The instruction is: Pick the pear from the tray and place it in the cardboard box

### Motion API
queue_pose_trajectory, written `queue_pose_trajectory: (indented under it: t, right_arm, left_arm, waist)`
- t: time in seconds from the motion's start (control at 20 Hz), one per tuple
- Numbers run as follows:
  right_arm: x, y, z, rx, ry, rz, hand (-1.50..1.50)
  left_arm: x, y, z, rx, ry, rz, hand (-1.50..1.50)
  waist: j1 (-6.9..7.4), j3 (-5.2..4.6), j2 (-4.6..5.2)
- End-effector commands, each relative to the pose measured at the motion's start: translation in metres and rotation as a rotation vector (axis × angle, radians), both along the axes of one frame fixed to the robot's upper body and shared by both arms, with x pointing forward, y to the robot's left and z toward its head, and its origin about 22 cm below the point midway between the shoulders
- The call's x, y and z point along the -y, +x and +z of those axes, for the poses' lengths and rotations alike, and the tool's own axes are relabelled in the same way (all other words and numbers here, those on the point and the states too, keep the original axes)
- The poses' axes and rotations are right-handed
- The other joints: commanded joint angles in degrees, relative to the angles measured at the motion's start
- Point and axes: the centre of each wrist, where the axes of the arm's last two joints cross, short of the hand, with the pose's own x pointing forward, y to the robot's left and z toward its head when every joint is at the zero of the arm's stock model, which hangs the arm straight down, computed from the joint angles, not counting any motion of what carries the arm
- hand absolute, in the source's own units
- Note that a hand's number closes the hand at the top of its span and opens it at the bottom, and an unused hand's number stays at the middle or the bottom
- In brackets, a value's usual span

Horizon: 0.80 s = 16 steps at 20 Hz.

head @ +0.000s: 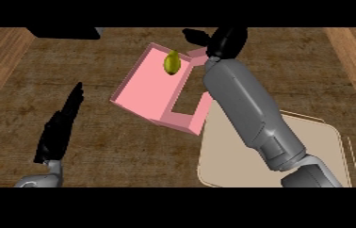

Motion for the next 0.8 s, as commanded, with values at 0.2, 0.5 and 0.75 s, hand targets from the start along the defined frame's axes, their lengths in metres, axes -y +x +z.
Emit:
queue_pose_trajectory:
  t: [0.2,0.5,0.75]
  right_arm:
    - [0.033,-0.014,-0.019,0.149,0.166,-0.182,-1.50]
    - [0.087,-0.063,-0.038,0.200,0.179,-0.203,-1.50]
    - [0.114,-0.131,-0.045,0.174,0.148,-0.121,-1.50]
  left_arm:
    - [-0.007,-0.015,-0.015,-0.033,-0.013,0.068,0.00]
    - [-0.024,-0.026,-0.004,-0.023,-0.006,0.089,0.00]
    - [-0.023,-0.021,-0.002,-0.025,0.000,0.098,0.00]
  waist:
    - [-4.33,-0.08,-1.50]
    - [-5.35,-0.05,-1.94]
    - [-5.81,-0.08,-1.77]
